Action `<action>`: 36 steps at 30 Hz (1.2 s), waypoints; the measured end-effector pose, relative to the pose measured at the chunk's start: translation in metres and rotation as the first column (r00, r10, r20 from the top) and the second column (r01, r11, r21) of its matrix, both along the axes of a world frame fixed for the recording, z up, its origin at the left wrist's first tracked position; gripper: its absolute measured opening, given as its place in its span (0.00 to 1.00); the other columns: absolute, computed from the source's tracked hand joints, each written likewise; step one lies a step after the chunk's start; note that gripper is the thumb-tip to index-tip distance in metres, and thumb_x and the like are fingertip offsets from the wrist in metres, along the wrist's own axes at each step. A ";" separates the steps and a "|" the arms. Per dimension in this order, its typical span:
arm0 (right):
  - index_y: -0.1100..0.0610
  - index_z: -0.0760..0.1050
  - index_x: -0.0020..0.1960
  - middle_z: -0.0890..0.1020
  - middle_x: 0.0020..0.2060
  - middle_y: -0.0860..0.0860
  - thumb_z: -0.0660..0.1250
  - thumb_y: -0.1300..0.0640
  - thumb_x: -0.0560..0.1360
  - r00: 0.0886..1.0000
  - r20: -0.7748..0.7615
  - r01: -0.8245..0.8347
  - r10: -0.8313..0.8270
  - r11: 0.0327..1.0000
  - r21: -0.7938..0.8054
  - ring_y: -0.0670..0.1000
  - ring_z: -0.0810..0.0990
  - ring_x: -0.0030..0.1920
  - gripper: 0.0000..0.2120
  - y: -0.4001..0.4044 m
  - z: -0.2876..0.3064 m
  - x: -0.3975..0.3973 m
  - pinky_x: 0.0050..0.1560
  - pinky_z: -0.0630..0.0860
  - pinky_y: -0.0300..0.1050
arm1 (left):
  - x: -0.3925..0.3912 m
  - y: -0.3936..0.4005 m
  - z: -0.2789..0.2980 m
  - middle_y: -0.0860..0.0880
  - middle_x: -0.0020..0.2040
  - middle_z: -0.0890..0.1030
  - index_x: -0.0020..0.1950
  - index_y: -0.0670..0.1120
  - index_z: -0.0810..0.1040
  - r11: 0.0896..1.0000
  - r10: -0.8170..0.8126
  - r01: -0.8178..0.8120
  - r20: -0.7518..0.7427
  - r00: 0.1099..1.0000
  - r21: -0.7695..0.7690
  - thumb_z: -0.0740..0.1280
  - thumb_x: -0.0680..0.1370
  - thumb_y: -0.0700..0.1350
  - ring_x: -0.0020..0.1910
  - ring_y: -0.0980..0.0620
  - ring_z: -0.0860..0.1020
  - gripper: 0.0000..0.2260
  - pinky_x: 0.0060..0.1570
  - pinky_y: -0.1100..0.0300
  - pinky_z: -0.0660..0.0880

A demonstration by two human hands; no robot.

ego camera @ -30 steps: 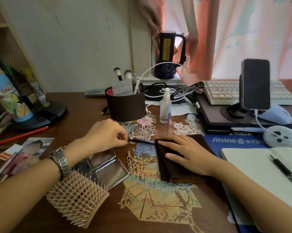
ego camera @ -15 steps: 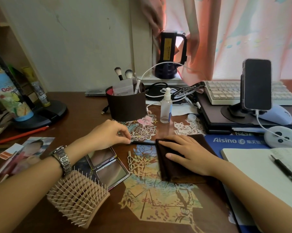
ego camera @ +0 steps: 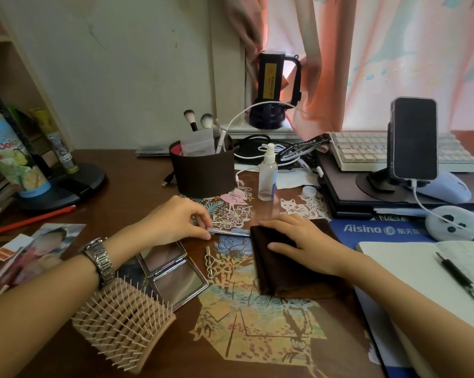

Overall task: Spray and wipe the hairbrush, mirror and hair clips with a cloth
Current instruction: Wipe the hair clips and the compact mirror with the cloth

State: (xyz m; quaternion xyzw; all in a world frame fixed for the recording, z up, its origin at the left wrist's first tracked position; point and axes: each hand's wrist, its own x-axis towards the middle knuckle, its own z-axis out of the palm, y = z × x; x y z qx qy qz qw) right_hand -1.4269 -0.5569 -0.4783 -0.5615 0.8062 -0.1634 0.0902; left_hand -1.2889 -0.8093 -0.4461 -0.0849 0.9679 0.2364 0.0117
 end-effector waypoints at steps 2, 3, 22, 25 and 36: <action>0.47 0.62 0.73 0.69 0.66 0.46 0.59 0.47 0.80 0.999 0.041 0.016 -0.015 1.000 -0.018 0.45 0.64 0.65 0.23 -0.002 0.000 -0.001 0.65 0.59 0.38 | -0.001 0.001 0.000 0.58 0.40 0.82 0.46 0.53 0.82 1.000 -0.002 0.002 -0.016 1.000 0.013 0.75 0.70 0.48 0.39 0.69 0.77 0.07 0.34 0.71 0.71; 0.47 0.62 0.73 0.69 0.66 0.46 0.59 0.48 0.80 0.999 0.050 0.021 -0.020 0.999 -0.024 0.45 0.64 0.65 0.22 -0.003 -0.001 -0.001 0.65 0.59 0.38 | -0.002 0.002 -0.001 0.58 0.40 0.81 0.46 0.54 0.82 1.000 0.002 -0.001 -0.025 1.000 0.016 0.75 0.70 0.48 0.38 0.66 0.78 0.07 0.35 0.70 0.73; 0.41 0.57 0.75 0.61 0.74 0.41 0.46 0.37 0.77 0.996 -0.073 -0.044 0.046 0.999 0.029 0.44 0.56 0.73 0.27 0.009 -0.007 0.000 0.74 0.53 0.46 | -0.036 0.025 -0.010 0.55 0.39 0.84 0.47 0.51 0.83 0.998 -0.035 0.037 -0.053 0.998 0.047 0.76 0.69 0.49 0.38 0.60 0.81 0.08 0.44 0.56 0.80; 0.41 0.56 0.75 0.61 0.74 0.41 0.45 0.37 0.77 0.996 -0.072 -0.047 0.050 0.998 0.037 0.44 0.56 0.72 0.27 0.008 -0.006 0.002 0.74 0.53 0.47 | -0.038 0.028 -0.012 0.54 0.39 0.84 0.47 0.50 0.84 0.997 -0.035 0.040 -0.065 0.997 0.071 0.76 0.69 0.48 0.39 0.60 0.82 0.08 0.46 0.53 0.81; 0.40 0.51 0.76 0.58 0.74 0.42 0.46 0.35 0.77 0.994 -0.091 -0.047 0.054 0.996 0.073 0.45 0.55 0.73 0.29 0.010 -0.004 0.005 0.74 0.51 0.47 | -0.049 0.045 -0.014 0.55 0.38 0.84 0.46 0.50 0.84 0.995 -0.070 0.077 -0.089 0.994 0.069 0.76 0.69 0.48 0.39 0.60 0.82 0.08 0.47 0.51 0.80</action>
